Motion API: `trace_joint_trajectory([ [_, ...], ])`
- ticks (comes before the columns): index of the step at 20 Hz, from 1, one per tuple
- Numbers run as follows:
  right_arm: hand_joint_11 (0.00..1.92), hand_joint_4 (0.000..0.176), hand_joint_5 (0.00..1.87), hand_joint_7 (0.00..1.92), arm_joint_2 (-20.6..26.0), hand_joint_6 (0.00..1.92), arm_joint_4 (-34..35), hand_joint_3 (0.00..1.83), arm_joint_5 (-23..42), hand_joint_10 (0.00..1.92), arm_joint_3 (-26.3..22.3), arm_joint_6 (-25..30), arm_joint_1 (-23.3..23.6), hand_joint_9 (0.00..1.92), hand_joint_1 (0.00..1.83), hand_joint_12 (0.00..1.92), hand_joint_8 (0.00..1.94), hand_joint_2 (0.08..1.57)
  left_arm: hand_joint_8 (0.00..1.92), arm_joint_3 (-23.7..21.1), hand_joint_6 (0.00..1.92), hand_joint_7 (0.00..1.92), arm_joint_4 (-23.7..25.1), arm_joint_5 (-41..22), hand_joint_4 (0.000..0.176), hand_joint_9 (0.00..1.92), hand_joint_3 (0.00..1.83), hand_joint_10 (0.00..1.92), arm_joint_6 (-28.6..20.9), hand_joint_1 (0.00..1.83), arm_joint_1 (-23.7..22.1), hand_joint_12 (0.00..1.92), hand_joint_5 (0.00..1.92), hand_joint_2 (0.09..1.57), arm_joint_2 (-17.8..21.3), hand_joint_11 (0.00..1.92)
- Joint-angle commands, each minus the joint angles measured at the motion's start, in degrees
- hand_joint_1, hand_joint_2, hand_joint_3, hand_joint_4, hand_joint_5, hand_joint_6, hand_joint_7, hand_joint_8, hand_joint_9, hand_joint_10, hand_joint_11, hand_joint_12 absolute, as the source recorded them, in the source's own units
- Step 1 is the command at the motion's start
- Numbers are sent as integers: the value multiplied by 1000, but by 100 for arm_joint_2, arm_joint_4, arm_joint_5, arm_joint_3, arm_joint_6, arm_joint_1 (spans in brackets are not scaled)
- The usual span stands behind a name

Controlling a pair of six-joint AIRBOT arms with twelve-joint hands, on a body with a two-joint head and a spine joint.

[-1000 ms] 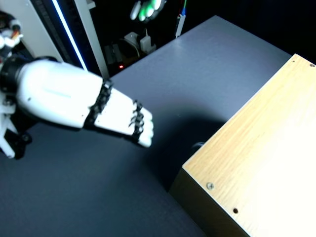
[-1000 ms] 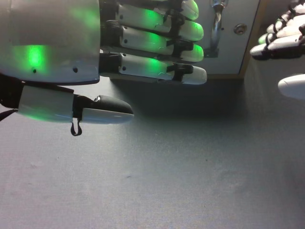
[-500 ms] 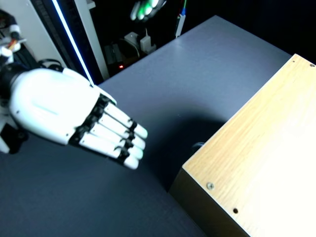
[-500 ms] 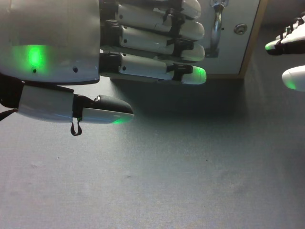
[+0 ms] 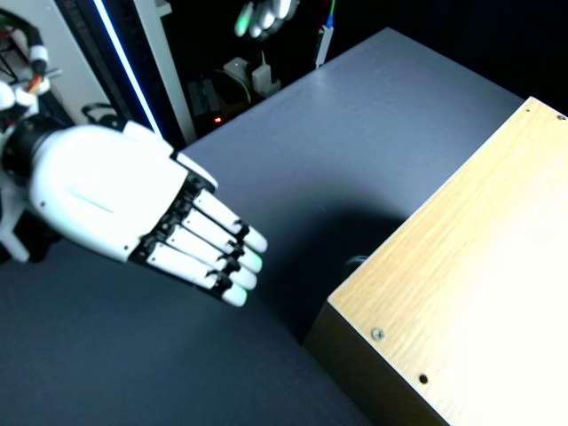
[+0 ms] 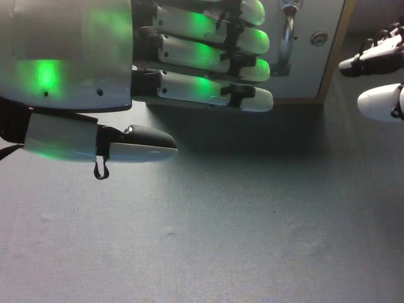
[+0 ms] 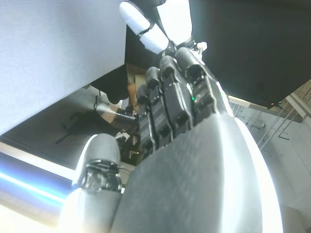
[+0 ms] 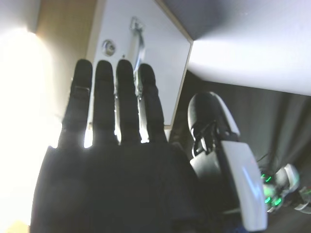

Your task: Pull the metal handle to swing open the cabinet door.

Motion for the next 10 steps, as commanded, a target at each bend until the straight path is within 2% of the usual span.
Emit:
trace_joint_trajectory([
  [1, 0, 0, 315, 286, 22, 4, -34, 54, -17, 5, -35, 17, 93, 220, 0, 469, 4, 1571, 2, 8, 0, 364, -550, -148, 0, 316, 57, 3, 49, 0, -49, 615, 330, 1571, 38, 0],
  [5, 0, 0, 325, 289, -4, 3, -10, 39, -328, 3, -184, 18, 120, 217, 0, 460, 3, 1571, 3, 8, 2, 378, -550, -148, 0, 336, 50, 5, 49, 0, -49, 696, 342, 1571, 38, 0],
  [10, 0, 0, 318, 281, -21, 0, 412, 40, -527, 0, -150, 19, 178, 213, 0, 458, 0, 1571, 2, 8, 2, 382, -550, -148, 0, 339, 47, 3, 49, 0, -49, 714, 347, 1571, 38, 0],
])
